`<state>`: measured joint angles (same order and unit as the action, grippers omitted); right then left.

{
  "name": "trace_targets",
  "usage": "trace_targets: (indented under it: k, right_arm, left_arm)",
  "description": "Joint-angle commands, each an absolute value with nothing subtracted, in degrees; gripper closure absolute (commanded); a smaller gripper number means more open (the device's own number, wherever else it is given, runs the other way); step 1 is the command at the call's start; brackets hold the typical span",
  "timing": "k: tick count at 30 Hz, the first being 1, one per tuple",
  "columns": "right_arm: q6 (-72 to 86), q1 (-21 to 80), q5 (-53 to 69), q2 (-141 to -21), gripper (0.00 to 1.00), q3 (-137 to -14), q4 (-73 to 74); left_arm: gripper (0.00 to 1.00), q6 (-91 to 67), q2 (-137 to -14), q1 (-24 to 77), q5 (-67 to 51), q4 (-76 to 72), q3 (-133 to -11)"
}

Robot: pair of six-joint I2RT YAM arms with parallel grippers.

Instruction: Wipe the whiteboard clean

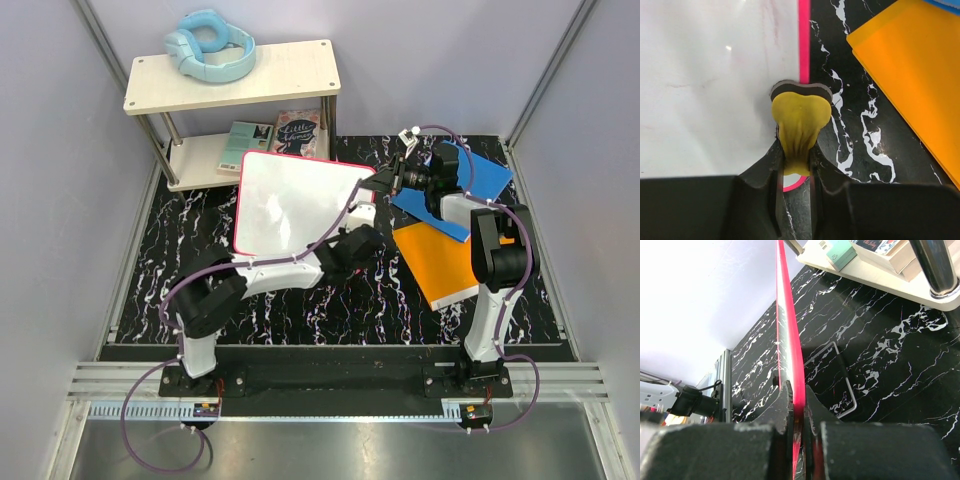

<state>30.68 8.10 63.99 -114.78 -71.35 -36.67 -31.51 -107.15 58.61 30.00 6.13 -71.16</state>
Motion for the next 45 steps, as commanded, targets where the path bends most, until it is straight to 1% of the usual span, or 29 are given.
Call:
trace_targets:
  k: [1, 7, 11, 12, 15, 18, 23, 25, 30, 32, 36, 39, 42, 45]
  right_arm:
    - [25.14, 11.08, 70.05, -113.73, 1.0, -70.84, -36.39]
    - [25.14, 11.08, 70.14, -113.82, 1.0, -70.93, -36.48]
    - [25.22, 11.16, 70.22, -113.82, 1.0, -71.01, -36.47]
    - [25.22, 11.16, 70.22, -113.82, 1.0, -71.02, -36.47]
    - [25.22, 11.16, 70.22, -113.73, 1.0, -70.93, -36.47]
    - [25.14, 11.16, 70.14, -113.55, 1.0, -70.93, -36.39]
    - [25.14, 11.16, 70.05, -113.38, 1.0, -70.84, -36.39]
    - [25.22, 11.16, 69.96, -113.38, 1.0, -70.84, -36.3]
    - [25.05, 11.16, 69.96, -113.29, 1.0, -70.84, -36.21]
    - [25.14, 11.16, 69.96, -113.2, 1.0, -70.75, -36.21]
    - [25.05, 11.16, 69.79, -112.85, 1.0, -70.66, -36.21]
    - [25.05, 11.16, 69.79, -112.94, 0.99, -70.66, -36.04]
    - [25.05, 11.16, 69.61, -112.68, 0.98, -70.66, -35.86]
    - [24.96, 11.16, 69.7, -112.76, 0.97, -70.75, -35.86]
  left_arm:
    - [1.0, -31.2, -103.54, 50.55, 32.52, -0.27, -68.56]
    - [1.0, -31.11, -101.78, 43.6, 31.99, -0.18, -68.29]
    - [1.0, -27.09, -104.93, 42.01, 30.24, 2.19, -74.08]
    - [1.0, -26.46, -105.9, 42.01, 29.71, 2.89, -77.14]
    - [1.0, -26.45, -108.1, 41.92, 27.87, 4.39, -80.41]
    - [1.0, -26.63, -108.81, 42.36, 23.39, 3.69, -80.94]
    - [1.0, -26.02, -108.11, 45.78, 22.06, 2.2, -78.14]
    - [1.0, -24.36, -107.93, 46.84, 18.56, 0.28, -76.29]
    - [1.0, -24.87, -108.37, 48.25, 14.68, 2.99, -74.81]
    - [1.0, -26.27, -106.71, 48.34, 16.34, 2.38, -72.78]
    - [1.0, -28.56, -101.0, 46.85, 24.77, 1.76, -66.81]
    - [1.0, -30.4, -95.11, 43.87, 28.56, 4.29, -64.17]
    - [1.0, -32.07, -86.43, 40.96, 31.9, 6.32, -60.39]
    - [1.0, -34.88, -81.32, 38.85, 35.76, 9.74, -56.26]
